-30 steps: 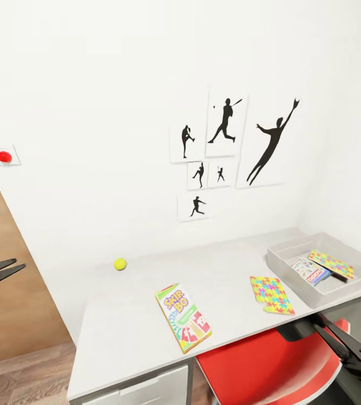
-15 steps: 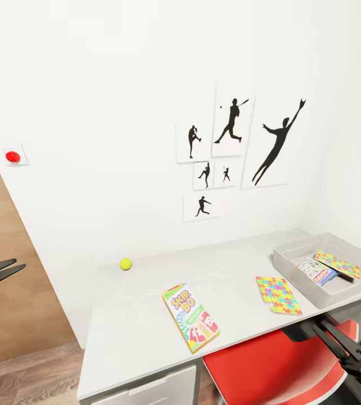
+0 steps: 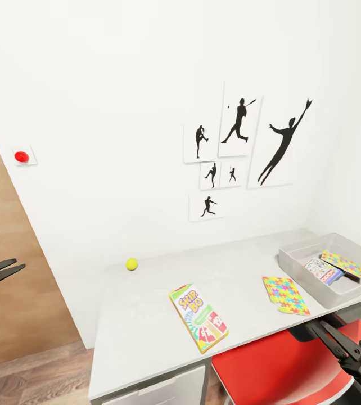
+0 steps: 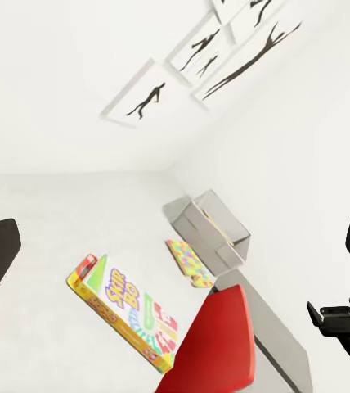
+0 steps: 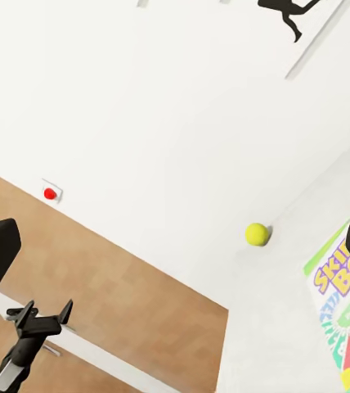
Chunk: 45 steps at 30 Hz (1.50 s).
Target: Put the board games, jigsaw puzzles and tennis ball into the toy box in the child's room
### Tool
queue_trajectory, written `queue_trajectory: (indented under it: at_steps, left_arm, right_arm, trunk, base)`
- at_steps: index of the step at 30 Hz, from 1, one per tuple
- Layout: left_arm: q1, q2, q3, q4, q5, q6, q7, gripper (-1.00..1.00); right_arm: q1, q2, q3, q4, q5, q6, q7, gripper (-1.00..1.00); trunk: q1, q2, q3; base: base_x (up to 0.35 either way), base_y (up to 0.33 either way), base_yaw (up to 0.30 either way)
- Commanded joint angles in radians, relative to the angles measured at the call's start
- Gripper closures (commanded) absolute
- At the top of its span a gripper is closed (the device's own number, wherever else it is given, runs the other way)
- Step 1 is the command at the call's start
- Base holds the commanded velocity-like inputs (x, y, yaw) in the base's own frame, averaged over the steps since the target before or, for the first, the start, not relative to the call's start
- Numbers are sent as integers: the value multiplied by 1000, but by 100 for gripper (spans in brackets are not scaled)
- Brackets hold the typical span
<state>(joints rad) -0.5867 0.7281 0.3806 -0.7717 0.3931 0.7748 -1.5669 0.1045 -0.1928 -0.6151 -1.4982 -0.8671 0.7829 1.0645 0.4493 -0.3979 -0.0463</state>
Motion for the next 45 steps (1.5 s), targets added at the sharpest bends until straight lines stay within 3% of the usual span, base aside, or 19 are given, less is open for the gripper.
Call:
queue_trajectory:
  at_steps: [1, 25, 45]
  left_arm:
    - [-1, 0, 0, 0, 0, 11, -4, -100]
    - [-1, -1, 0, 0, 0, 11, -4, -100]
    - [-1, -1, -1, 0, 0, 11, -4, -100]
  right_arm:
    - [0, 0, 0, -1, -4, 5, -1, -100]
    - [0, 1, 0, -2, -4, 4, -5, -100]
    - [-2, -5, 1, -3, -2, 6, -9, -100]
  trunk:
    - [1, -2, -2]
    - [1, -2, 1]
    - [1, -2, 1]
  base:
    - [0, 37, 46]
    - [0, -95, 104]
    - [0, -4, 8]
